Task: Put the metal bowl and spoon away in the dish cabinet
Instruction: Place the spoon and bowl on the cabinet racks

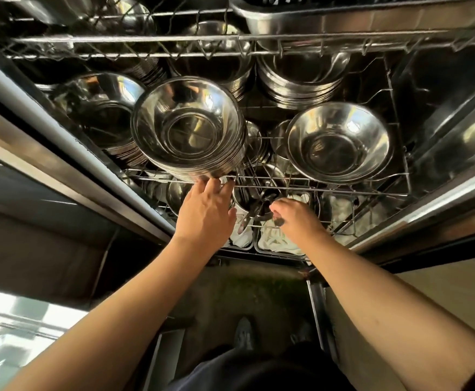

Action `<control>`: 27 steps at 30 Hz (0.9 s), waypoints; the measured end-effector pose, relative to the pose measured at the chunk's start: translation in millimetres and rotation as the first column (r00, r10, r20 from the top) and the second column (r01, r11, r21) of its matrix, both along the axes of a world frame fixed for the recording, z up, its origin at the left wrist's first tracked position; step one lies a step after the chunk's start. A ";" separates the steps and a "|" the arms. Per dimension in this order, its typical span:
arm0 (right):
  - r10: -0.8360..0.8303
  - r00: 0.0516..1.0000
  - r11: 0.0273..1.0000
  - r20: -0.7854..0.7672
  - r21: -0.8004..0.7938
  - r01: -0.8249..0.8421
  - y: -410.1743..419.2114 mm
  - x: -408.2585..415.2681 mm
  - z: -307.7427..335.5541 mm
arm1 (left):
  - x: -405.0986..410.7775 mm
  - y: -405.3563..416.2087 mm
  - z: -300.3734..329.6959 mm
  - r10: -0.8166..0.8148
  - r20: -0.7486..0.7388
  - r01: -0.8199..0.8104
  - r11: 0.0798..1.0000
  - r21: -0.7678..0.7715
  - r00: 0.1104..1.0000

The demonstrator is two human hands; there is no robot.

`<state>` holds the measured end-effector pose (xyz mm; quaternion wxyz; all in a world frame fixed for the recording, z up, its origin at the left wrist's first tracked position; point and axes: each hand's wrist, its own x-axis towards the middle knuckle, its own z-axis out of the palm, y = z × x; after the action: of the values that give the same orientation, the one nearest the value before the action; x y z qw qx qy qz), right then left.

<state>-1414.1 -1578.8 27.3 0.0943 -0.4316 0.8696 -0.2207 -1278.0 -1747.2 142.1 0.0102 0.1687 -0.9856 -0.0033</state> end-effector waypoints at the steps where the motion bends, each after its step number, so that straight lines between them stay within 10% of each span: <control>1: -0.007 1.000 1.000 -0.008 0.025 0.008 -2.1 -2.9 -4.2 | 0.2 0.4 -0.6 0.001 0.002 -0.001 1.000 -0.006 1.000; 27: 0.156 0.981 0.905 -0.118 0.414 -0.094 -15.6 -17.7 -8.7 | 3.5 7.1 1.0 0.002 -0.017 -0.002 1.000 -0.005 1.000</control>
<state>-1431.8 -1594.4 18.7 0.1310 -0.4728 0.8713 0.0043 -1274.5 -1740.1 143.0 0.0191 0.1696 -0.9853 -0.0021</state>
